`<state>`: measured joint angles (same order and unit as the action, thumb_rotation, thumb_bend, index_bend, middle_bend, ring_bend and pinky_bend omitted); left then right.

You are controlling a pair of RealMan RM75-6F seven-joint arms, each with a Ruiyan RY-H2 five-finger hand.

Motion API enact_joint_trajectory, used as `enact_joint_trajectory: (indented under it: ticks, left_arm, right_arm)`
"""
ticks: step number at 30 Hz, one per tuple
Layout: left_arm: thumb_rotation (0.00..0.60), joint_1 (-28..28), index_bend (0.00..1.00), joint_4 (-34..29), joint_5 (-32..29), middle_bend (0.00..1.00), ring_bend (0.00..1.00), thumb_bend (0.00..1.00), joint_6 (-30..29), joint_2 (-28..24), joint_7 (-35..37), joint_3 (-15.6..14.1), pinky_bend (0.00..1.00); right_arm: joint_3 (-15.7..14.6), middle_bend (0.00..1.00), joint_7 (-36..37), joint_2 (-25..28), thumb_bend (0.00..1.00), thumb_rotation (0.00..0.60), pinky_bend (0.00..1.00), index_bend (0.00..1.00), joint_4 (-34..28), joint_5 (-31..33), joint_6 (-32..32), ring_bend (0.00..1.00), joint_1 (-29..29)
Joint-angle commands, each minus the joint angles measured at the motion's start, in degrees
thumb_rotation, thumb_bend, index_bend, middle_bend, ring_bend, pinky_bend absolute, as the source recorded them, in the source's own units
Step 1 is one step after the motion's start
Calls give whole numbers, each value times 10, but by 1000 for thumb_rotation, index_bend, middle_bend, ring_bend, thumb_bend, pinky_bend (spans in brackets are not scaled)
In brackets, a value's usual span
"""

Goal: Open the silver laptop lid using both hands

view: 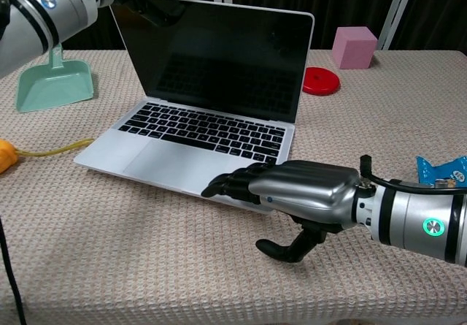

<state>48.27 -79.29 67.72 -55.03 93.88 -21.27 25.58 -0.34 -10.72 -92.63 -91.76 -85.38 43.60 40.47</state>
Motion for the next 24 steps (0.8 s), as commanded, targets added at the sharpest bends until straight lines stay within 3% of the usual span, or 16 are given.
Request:
enact_joint_trajectory:
  ticks: [1, 16, 24]
  left_arm:
    - [600, 31, 173, 11, -48, 184, 63, 513, 27, -11, -35, 16, 92]
    - [600, 134, 163, 82, -251, 179, 62, 448, 76, -10, -128, 28, 90]
    - [600, 137, 162, 63, -276, 177, 62, 446, 55, -32, -125, 12, 90]
  right_arm:
    - [-1, 0, -4, -2, 499, 600, 0, 0, 1, 5, -2, 0, 2]
    - [-4, 0, -11, -6, 511, 600, 0, 0, 4, 21, -4, 0, 12]
    - [-10, 0, -8, 1, 512, 600, 0, 0, -5, 12, 15, 0, 7]
